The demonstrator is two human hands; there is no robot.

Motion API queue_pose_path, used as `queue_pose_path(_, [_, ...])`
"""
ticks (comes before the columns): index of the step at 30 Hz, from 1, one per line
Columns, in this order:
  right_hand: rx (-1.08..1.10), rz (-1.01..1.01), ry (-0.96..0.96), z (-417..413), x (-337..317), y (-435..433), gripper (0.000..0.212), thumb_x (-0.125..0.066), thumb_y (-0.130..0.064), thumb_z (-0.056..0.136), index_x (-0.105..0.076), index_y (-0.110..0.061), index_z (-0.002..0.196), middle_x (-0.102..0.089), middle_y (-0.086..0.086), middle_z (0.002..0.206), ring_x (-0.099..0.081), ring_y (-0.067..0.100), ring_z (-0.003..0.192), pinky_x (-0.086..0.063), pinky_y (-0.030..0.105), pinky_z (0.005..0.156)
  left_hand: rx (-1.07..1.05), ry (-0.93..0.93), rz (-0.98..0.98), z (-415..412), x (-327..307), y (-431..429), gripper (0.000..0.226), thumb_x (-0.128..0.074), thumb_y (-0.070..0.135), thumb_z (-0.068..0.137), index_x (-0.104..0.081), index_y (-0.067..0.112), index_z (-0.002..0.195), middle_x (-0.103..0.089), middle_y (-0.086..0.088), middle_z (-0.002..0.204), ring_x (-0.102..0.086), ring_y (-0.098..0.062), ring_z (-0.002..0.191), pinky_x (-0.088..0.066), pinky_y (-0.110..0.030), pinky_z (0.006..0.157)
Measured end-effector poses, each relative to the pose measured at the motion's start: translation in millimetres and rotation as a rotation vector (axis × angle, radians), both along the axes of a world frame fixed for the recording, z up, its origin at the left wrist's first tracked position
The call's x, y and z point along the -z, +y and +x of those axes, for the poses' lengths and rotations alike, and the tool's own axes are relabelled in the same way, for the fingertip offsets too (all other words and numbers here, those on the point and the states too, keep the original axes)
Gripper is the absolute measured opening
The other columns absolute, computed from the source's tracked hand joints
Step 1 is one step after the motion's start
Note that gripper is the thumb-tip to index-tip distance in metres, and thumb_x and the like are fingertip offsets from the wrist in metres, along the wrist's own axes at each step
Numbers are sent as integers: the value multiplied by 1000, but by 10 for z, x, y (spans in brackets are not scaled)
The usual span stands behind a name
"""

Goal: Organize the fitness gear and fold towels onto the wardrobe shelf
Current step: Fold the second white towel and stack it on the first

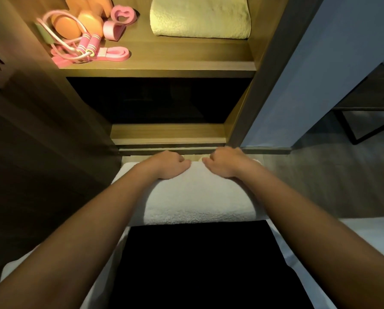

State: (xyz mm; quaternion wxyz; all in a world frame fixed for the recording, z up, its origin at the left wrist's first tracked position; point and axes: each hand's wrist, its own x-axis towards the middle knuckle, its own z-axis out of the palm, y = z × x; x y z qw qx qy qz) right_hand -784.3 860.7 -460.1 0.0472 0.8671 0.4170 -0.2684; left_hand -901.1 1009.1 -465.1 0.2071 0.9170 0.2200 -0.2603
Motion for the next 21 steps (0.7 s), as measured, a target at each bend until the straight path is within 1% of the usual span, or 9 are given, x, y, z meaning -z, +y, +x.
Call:
queue_pose_path(3, [20, -3, 107, 30, 197, 44, 56, -22, -47, 98, -58, -16, 128, -58, 12, 132, -55, 27, 108, -40, 35, 84, 22, 68, -74, 181, 133, -6, 49, -27, 45, 97, -63, 17, 116, -59, -12, 128, -53, -25, 104, -41, -35, 88])
queue_pose_path(8, [38, -4, 180, 184, 252, 91, 60, -20, -50, 95, -57, -19, 129, -57, 11, 132, -52, 22, 100, -38, 35, 81, 2, 135, -122, 319, 226, 27, 58, -21, 47, 96, -58, 16, 126, -55, -11, 133, -51, -25, 108, -40, -40, 96])
queue_pose_path(10, [19, 23, 190, 192, 292, 86, 57, -19, -48, 97, -62, -19, 121, -61, 11, 123, -53, 19, 93, -37, 34, 77, 10, 95, -129, 331, 273, 24, 53, -21, 44, 97, -59, 14, 118, -57, -13, 125, -50, -24, 99, -39, -38, 87])
queue_pose_path(12, [46, 90, 194, 254, 296, 109, 53, -20, -50, 98, -64, -20, 105, -63, 7, 107, -54, 16, 86, -39, 34, 73, -28, 10, -146, 358, 304, 54, 42, -23, 40, 98, -57, 16, 103, -57, -10, 111, -50, -21, 91, -37, -35, 77])
queue_pose_path(14, [81, 135, 161, 319, 254, 162, 53, -22, -52, 97, -65, -20, 97, -63, 3, 95, -57, 18, 85, -45, 37, 75, -84, -64, -136, 396, 298, 89, 39, -25, 39, 97, -55, 16, 89, -59, -5, 101, -53, -16, 82, -37, -33, 67])
queue_pose_path(15, [80, 126, 132, 328, 248, 188, 54, -22, -52, 97, -65, -19, 98, -63, 3, 94, -58, 20, 86, -47, 38, 78, -91, -80, -102, 416, 288, 92, 41, -25, 39, 98, -57, 16, 86, -61, -6, 100, -54, -16, 81, -38, -33, 66])
queue_pose_path(16, [69, 98, 104, 314, 250, 206, 54, -22, -51, 99, -65, -19, 101, -64, 4, 97, -58, 21, 90, -48, 40, 82, -70, -77, -49, 434, 276, 79, 44, -25, 39, 99, -60, 16, 89, -63, -8, 102, -56, -18, 84, -41, -35, 69])
queue_pose_path(19, [61, 28, 0, 199, 213, 212, 49, -24, -45, 102, -62, -16, 114, -64, 7, 110, -58, 24, 100, -46, 43, 93, -2, -86, 121, 399, 147, -10, 45, -25, 36, 102, -63, 14, 113, -62, -10, 116, -57, -27, 104, -44, -40, 86])
queue_pose_path(21, [84, 137, -52, 139, 125, 144, 42, -28, -38, 102, -61, -16, 117, -63, 7, 118, -57, 24, 104, -44, 42, 96, 9, -242, 160, 216, 41, -52, 42, -27, 33, 102, -60, 13, 118, -61, -8, 123, -55, -27, 114, -40, -42, 98])
